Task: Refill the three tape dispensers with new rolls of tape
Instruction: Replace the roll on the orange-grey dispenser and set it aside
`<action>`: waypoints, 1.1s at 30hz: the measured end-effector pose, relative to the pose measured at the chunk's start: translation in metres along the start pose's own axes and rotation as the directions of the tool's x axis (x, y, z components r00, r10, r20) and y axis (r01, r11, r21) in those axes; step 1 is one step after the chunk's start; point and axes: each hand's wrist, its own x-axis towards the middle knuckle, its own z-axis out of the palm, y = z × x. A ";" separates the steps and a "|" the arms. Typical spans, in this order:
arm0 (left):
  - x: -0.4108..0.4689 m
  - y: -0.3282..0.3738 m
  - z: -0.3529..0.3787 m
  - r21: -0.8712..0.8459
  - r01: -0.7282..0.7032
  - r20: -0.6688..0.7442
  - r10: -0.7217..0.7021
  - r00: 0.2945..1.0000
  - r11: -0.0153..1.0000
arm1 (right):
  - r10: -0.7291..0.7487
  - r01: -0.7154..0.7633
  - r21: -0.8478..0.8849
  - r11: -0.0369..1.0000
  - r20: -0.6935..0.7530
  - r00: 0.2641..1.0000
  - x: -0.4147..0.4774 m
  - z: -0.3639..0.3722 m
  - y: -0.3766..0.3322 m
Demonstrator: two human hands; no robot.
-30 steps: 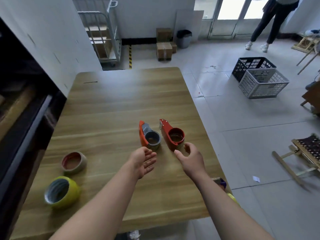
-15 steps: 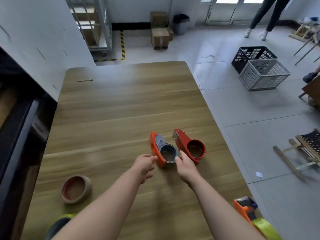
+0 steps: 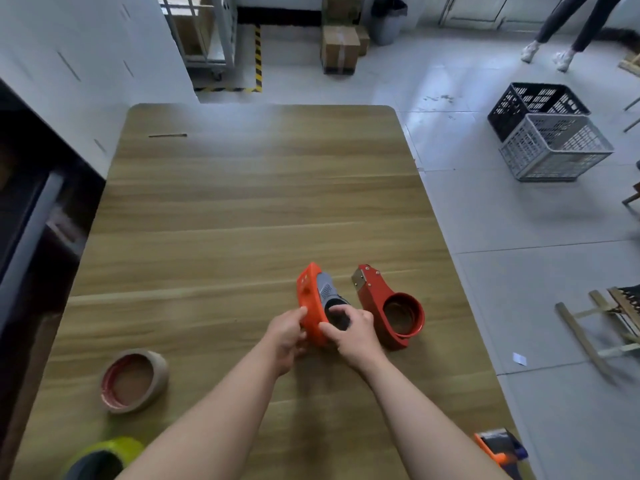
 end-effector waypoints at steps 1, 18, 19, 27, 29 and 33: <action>-0.004 0.002 -0.004 -0.028 -0.022 0.003 0.022 1.000 0.999 | -0.001 -0.003 0.115 0.993 0.036 0.999 0.001 -0.002 0.000; -0.094 -0.005 -0.044 0.153 -0.508 0.048 0.507 0.861 0.848 | 0.128 -0.436 0.720 0.540 0.442 0.888 -0.044 0.009 -0.038; -0.099 -0.005 -0.045 0.161 -0.531 0.021 0.535 0.845 0.832 | 0.125 -0.429 0.721 0.544 0.436 0.891 -0.047 0.010 -0.038; -0.112 -0.013 -0.066 0.318 -0.547 0.080 0.552 0.830 0.775 | 0.047 -0.424 0.742 0.519 0.471 0.881 -0.070 0.008 -0.040; -0.116 -0.011 -0.066 0.228 -0.513 0.116 0.500 0.858 0.828 | 0.030 -0.426 0.735 0.527 0.485 0.874 -0.076 0.009 -0.043; -0.125 -0.007 -0.070 0.270 -0.534 0.131 0.519 0.845 0.801 | -0.002 -0.402 0.732 0.550 0.483 0.876 -0.086 0.008 -0.045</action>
